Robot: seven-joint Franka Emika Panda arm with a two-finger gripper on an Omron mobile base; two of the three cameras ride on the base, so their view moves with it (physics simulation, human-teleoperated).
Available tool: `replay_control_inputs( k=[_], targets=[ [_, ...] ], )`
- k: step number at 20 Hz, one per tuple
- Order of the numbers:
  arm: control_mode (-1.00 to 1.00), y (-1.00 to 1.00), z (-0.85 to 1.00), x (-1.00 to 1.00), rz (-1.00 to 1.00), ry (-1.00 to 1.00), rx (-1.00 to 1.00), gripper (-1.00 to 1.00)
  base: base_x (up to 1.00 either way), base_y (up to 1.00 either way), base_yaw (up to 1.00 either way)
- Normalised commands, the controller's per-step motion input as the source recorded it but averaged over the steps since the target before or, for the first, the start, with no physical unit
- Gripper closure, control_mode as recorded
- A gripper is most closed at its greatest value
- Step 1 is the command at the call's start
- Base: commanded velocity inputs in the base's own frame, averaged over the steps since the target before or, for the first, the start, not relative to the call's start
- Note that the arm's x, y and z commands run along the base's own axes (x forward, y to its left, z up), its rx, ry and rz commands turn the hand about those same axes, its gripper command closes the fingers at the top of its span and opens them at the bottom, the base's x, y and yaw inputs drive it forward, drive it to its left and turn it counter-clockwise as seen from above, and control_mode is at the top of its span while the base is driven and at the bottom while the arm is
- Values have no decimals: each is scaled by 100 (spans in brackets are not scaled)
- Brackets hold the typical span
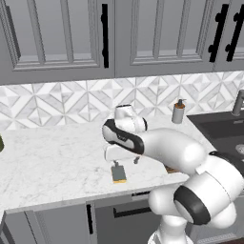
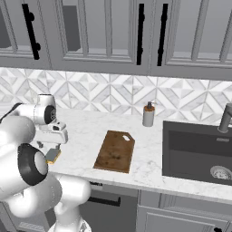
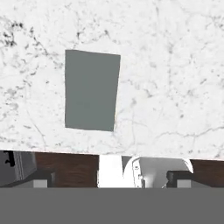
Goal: Pick up the sponge from the counter and clean the cutting board by briefly scrubbing or pressing down on the cutting board. Once finished, release the sponge.
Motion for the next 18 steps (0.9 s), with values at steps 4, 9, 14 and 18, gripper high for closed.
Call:
replay_control_inputs(
  k=[4, 9, 14, 18],
  targets=[
    [-100, 33, -81, 19, -7, 6, 0, -100, 0, 0, 0],
    [-100, 7, -42, 15, -5, 0, 0, -100, 0, 0, 0],
    [-100, 5, -29, 16, -4, 0, 0, -100, 0, 0, 0],
    [-100, 8, -27, 10, -1, 0, 0, -100, 0, 0, 0]
  ],
)
